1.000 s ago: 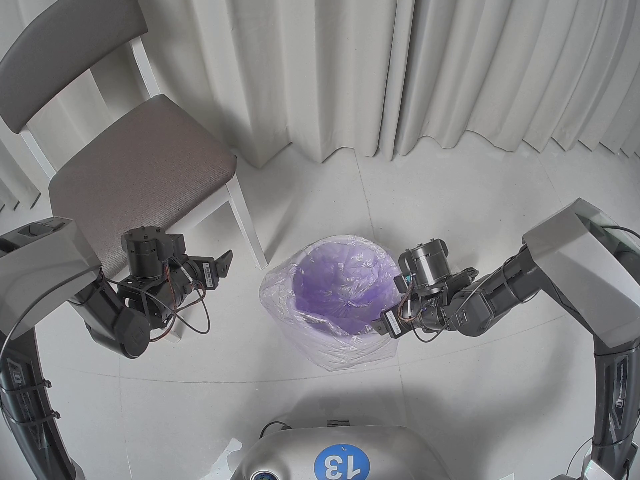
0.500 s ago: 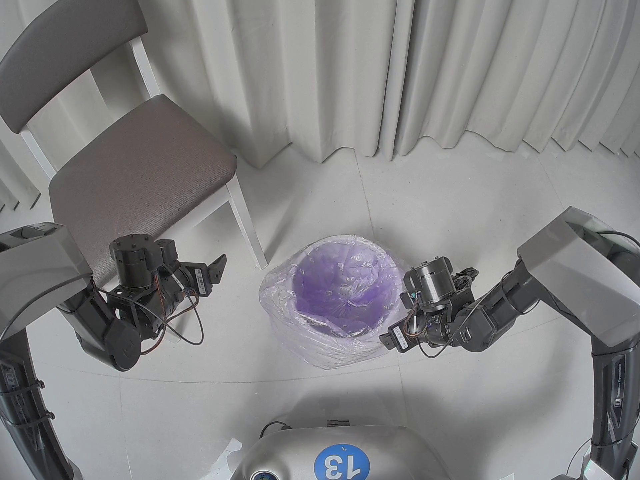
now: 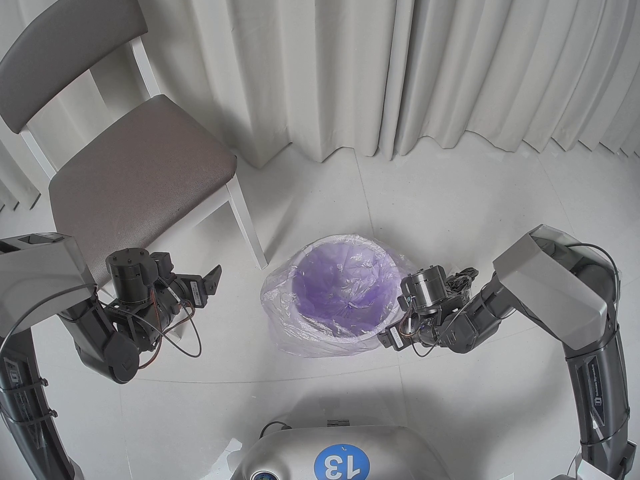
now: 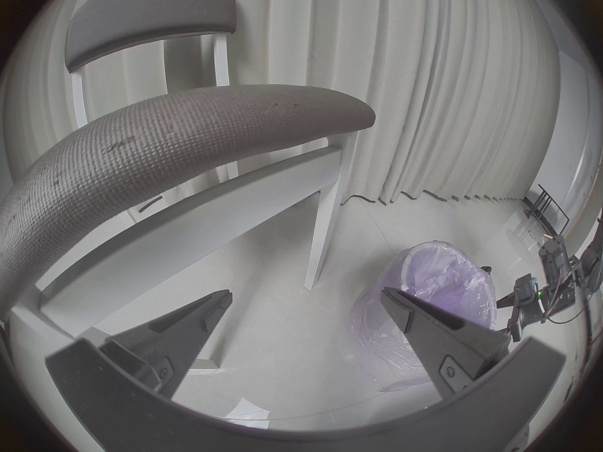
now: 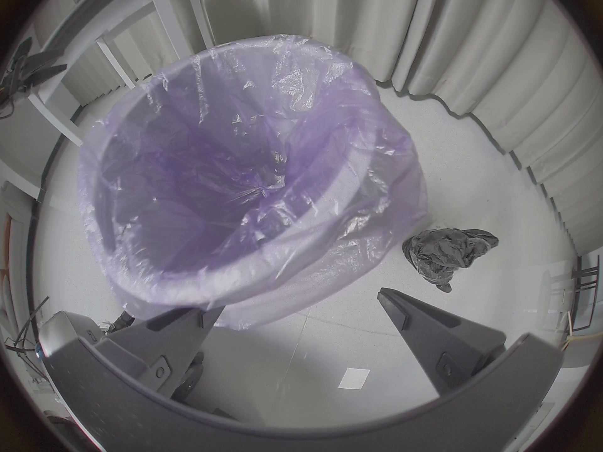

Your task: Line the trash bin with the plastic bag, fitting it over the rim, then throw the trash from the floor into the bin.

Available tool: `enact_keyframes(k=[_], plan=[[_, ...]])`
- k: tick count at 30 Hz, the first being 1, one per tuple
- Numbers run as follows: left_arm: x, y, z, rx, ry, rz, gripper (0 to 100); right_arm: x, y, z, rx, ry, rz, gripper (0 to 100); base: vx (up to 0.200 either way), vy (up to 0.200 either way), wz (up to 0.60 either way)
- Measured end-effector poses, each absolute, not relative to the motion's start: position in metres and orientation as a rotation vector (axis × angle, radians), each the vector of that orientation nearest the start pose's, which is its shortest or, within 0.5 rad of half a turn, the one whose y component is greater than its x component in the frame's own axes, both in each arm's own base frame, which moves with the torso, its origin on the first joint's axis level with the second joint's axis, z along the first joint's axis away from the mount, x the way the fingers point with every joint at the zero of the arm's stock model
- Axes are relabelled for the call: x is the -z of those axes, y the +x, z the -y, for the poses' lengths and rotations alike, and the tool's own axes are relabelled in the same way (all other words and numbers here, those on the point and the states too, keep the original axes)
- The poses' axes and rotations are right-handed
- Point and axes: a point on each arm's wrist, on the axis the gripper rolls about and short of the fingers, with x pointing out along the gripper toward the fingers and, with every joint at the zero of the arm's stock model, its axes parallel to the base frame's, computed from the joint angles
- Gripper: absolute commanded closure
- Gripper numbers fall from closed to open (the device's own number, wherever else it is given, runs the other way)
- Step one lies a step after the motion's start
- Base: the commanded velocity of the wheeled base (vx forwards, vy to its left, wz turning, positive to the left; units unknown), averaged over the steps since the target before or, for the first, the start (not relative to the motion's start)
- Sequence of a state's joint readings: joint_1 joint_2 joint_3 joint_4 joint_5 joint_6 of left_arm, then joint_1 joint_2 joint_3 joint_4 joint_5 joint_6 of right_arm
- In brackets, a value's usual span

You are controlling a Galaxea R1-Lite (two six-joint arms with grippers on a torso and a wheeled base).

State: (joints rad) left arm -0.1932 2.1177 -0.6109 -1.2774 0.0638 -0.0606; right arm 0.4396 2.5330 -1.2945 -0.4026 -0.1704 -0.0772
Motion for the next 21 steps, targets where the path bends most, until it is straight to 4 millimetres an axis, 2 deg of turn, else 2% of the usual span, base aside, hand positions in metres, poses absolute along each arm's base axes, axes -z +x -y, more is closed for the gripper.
enact_keyframes(k=[6,10,13,21], plan=[[-0.061,0.335,0.065,0.125,-0.03,-0.23,0,0.049,0.41,-0.184,-0.311,-0.309,-0.833,0,0.0,0.0,0.0],[-0.06,0.335,0.067,0.132,-0.025,-0.236,0,0.047,0.402,-0.181,-0.336,-0.299,-0.844,0,0.0,0.0,0.0],[-0.058,0.334,0.07,0.141,-0.013,-0.243,0,0.041,0.386,-0.176,-0.352,-0.3,-0.857,0,0.0,0.0,0.0],[-0.043,0.327,0.076,0.214,0.048,-0.304,0,-0.003,0.335,-0.154,-0.376,-0.277,-0.814,0,0.0,0.0,0.0]])
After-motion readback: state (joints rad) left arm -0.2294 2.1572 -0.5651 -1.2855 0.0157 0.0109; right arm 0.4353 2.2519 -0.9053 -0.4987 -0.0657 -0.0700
